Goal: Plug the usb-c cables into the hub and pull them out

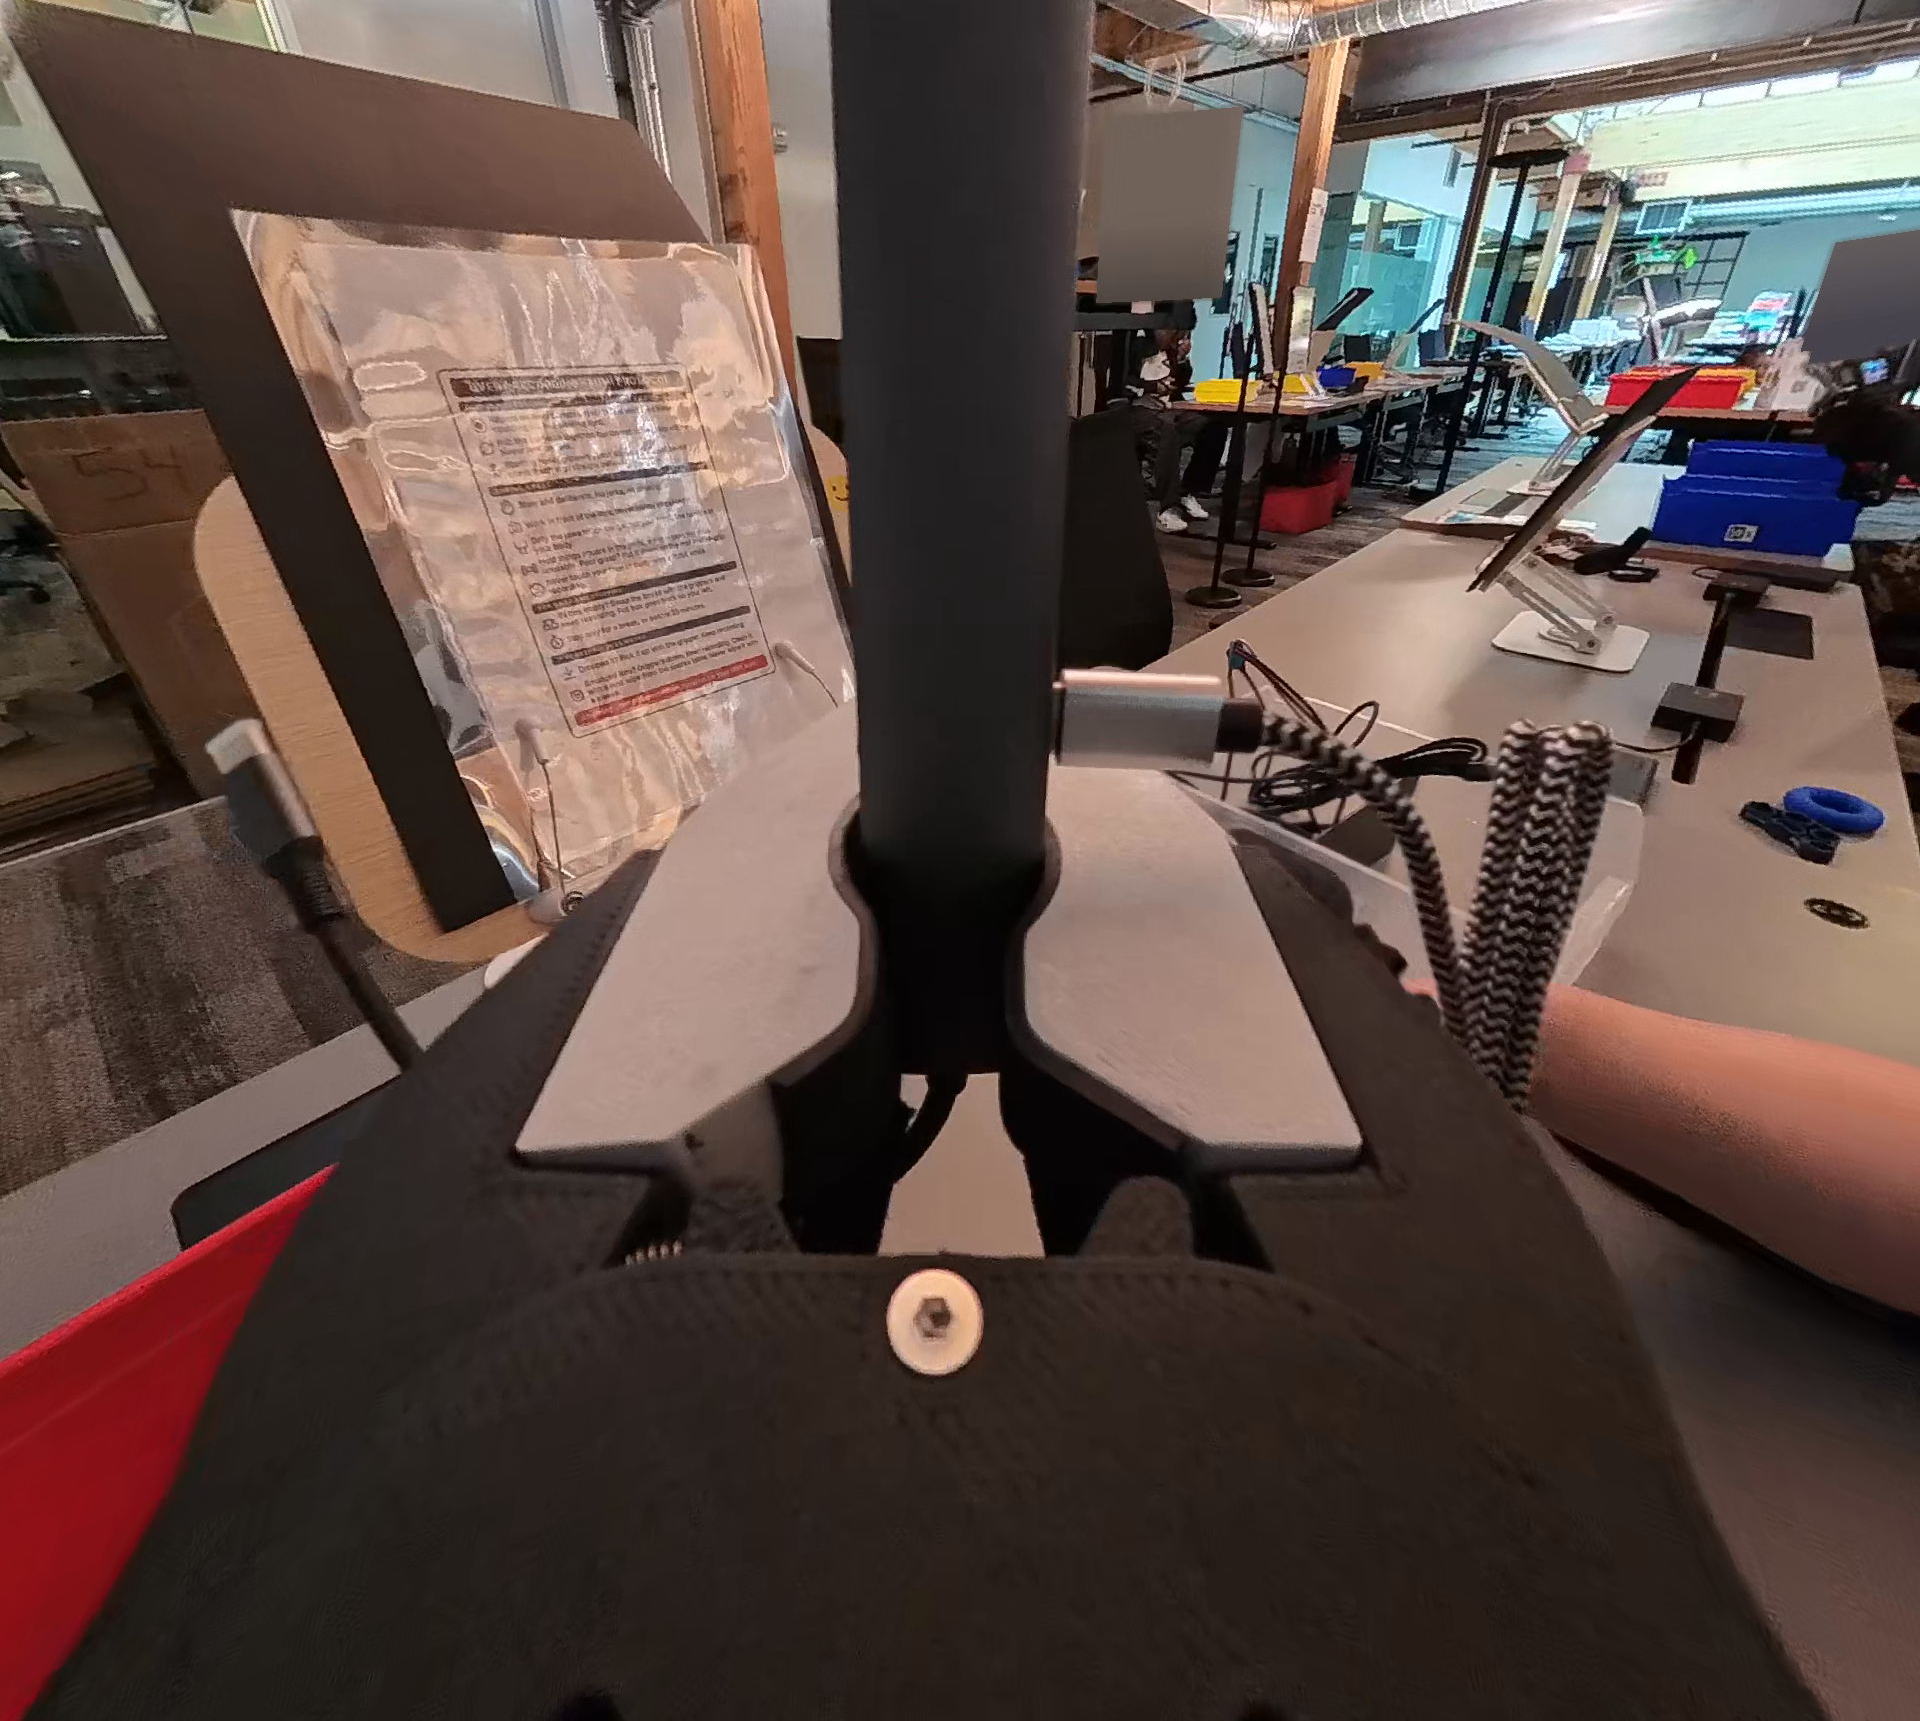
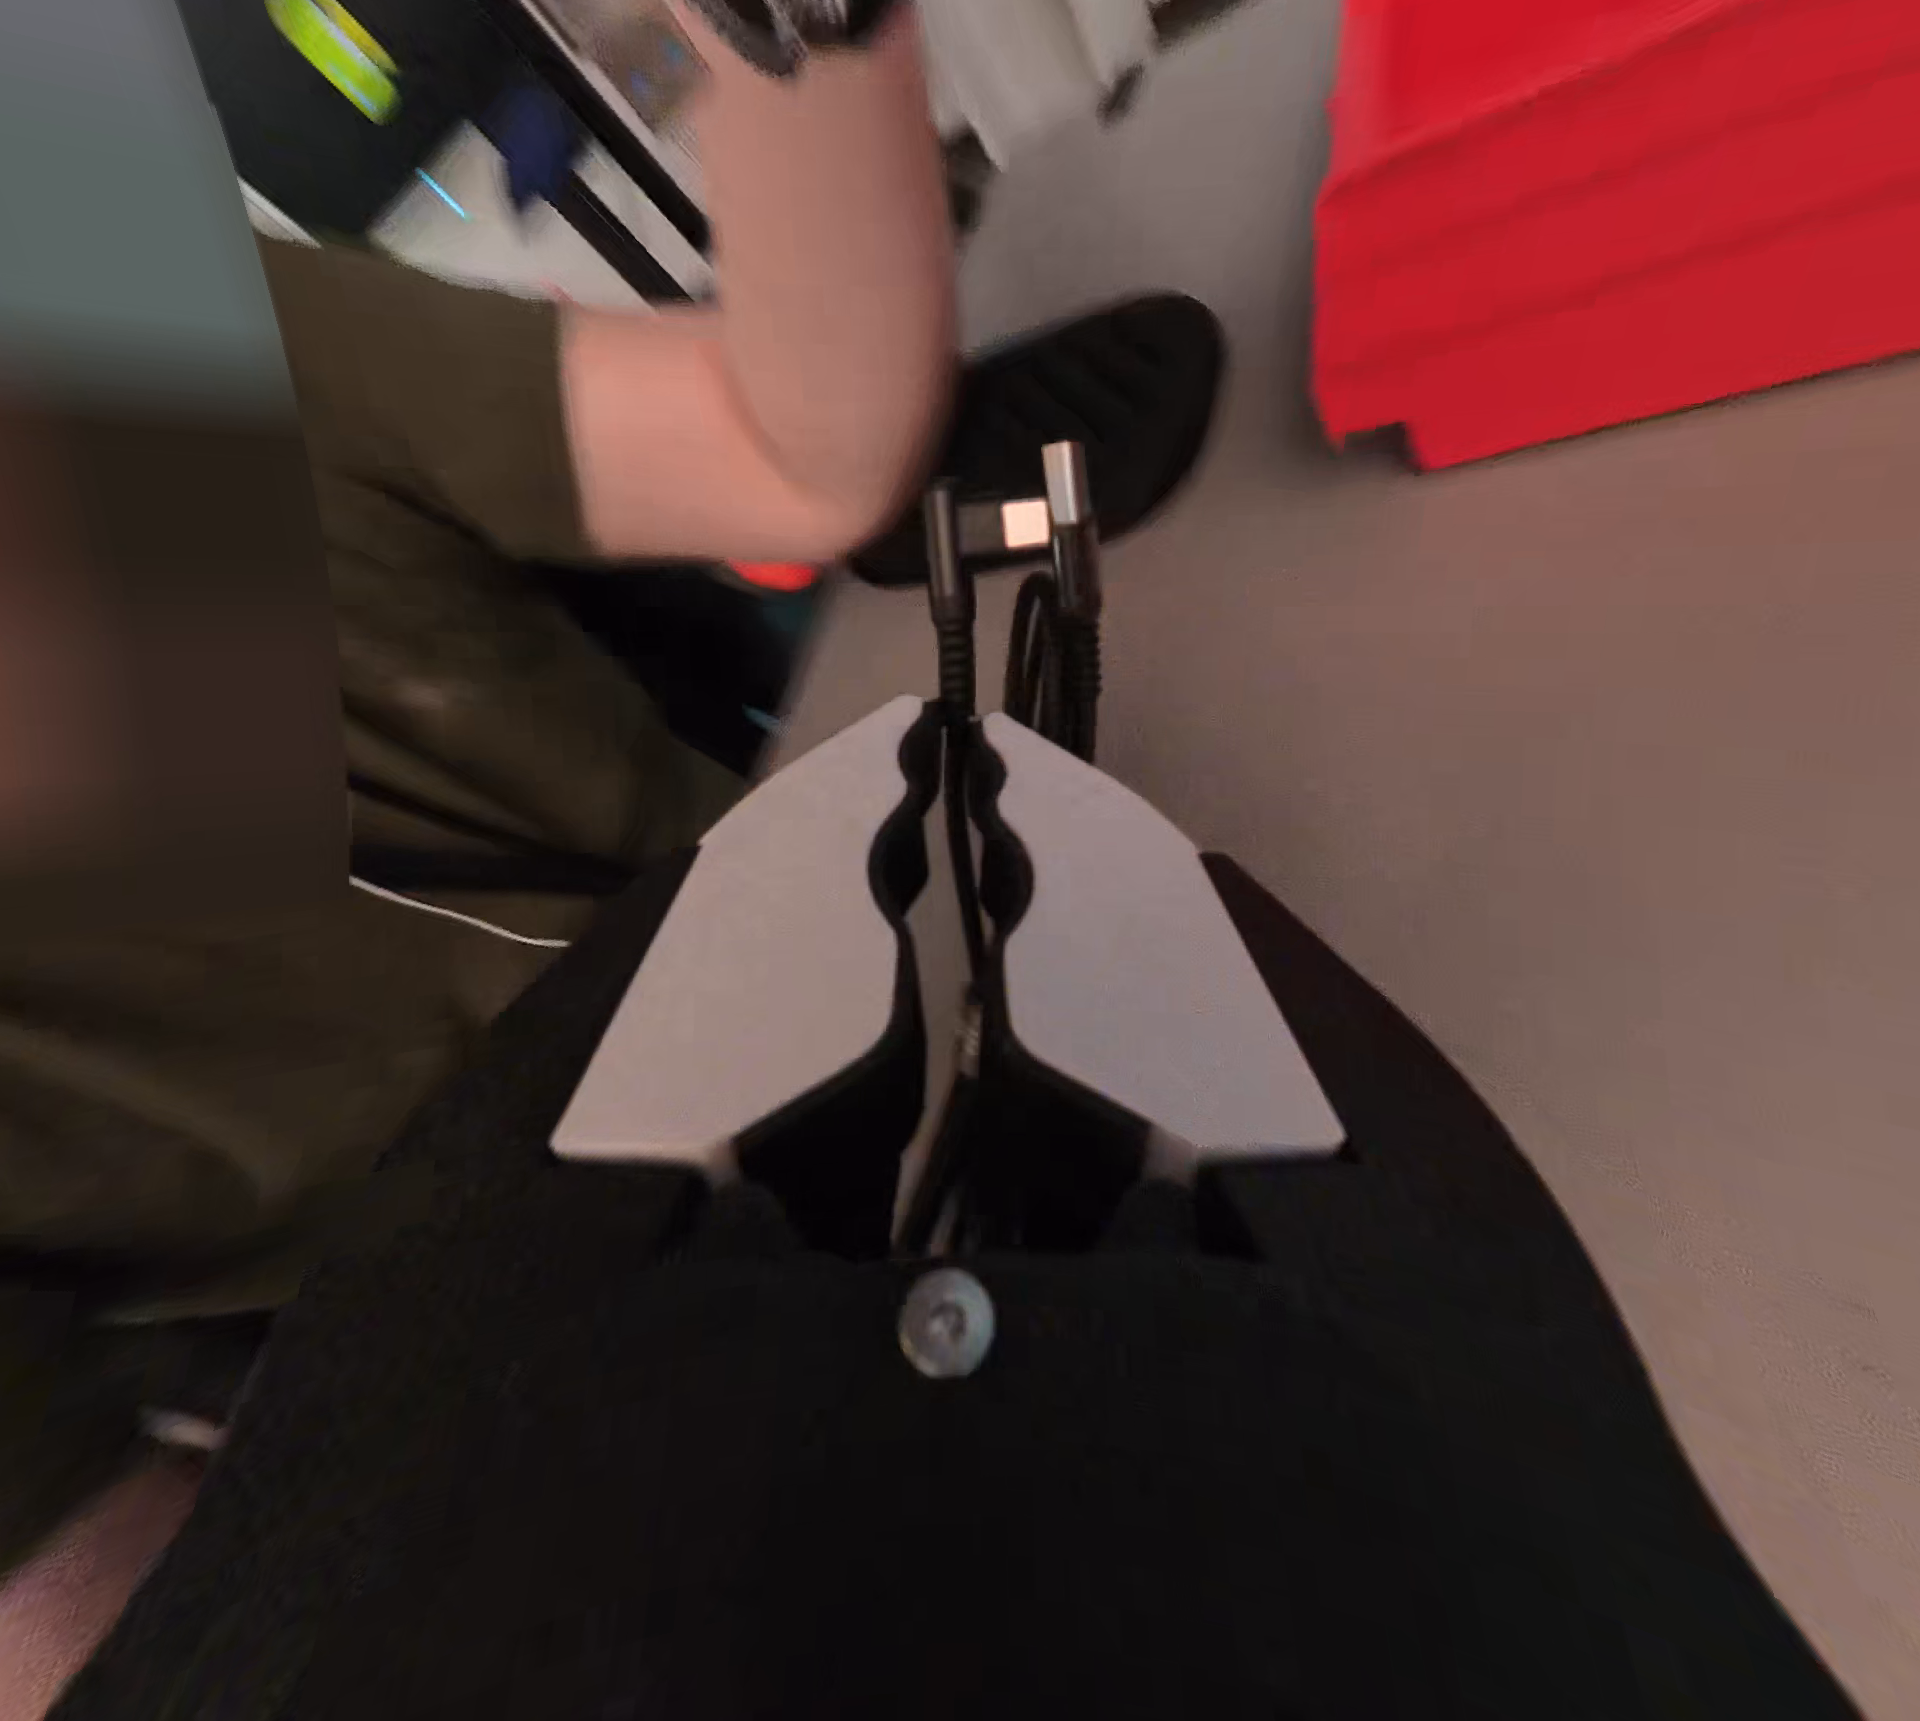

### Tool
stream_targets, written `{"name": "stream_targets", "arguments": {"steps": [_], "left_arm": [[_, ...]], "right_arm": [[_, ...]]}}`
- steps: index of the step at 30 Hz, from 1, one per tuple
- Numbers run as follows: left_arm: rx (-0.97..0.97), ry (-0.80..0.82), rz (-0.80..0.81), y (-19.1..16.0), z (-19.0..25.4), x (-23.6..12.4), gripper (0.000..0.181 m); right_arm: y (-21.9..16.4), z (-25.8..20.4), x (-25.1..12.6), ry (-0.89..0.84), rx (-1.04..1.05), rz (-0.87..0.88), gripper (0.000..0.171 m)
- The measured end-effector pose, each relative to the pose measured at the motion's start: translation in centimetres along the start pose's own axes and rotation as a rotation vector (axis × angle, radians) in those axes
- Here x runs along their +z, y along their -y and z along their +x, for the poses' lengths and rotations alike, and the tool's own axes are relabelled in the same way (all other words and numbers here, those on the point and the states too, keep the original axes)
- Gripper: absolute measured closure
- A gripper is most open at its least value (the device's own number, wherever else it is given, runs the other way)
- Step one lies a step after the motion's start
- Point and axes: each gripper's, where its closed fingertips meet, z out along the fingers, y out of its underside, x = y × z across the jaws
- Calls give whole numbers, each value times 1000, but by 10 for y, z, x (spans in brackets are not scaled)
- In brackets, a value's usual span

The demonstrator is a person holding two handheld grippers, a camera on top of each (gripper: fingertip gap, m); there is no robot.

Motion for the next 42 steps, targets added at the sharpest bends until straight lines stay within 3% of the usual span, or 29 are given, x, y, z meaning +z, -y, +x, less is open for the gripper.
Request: {"name": "stream_targets", "arguments": {"steps": [4,7,10,15,21,28,34,42], "left_arm": [[-21,-14,2,1,1,-2,163],[-29,-24,-12,-2,2,1,163],[-25,-30,-27,-5,4,3,163],[-32,-33,-37,-7,4,5,164],[-39,-21,-27,-4,-1,0,163],[-57,-14,-7,2,-4,-6,163],[-58,-21,-16,1,-2,-5,160],[-51,-22,-36,-2,1,-2,164]], "right_arm": [[-24,14,-12,152,436,41,166],[-64,60,-6,9,605,-64,166],[-67,64,-6,-29,522,-93,166],[-58,77,-21,-245,360,-97,165],[-52,88,-41,-579,336,-134,146],[-43,90,-39,-734,414,-64,131],[-43,91,-41,-962,295,-185,135],[-45,91,-36,-949,313,-190,152]]}}
